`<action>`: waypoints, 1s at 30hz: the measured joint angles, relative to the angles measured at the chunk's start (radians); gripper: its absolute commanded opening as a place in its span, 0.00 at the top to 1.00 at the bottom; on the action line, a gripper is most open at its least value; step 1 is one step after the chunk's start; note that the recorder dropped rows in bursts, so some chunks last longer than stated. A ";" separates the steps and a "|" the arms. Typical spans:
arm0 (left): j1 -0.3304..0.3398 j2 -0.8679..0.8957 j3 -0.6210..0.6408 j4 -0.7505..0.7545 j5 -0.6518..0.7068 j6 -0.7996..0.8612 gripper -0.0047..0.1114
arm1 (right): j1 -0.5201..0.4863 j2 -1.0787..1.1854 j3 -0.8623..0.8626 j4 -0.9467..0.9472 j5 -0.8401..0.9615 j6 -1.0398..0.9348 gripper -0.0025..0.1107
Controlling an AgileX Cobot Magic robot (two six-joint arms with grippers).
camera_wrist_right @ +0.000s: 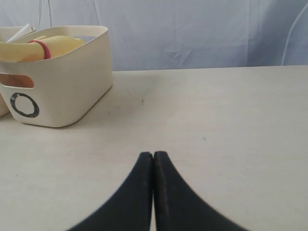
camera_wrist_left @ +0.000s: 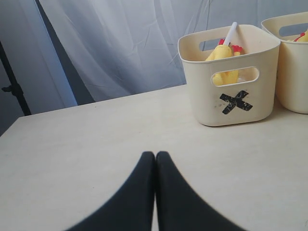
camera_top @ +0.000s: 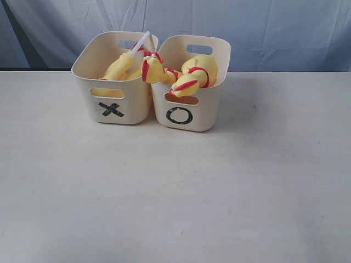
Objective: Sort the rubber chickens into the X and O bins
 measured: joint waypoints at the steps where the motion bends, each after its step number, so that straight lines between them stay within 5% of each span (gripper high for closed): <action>1: 0.000 0.000 0.000 0.000 0.000 0.000 0.95 | 0.000 0.000 0.000 0.000 0.000 0.000 0.98; 30: 0.000 0.000 0.000 0.000 0.000 0.000 0.95 | 0.000 0.000 0.000 0.013 0.000 0.004 0.98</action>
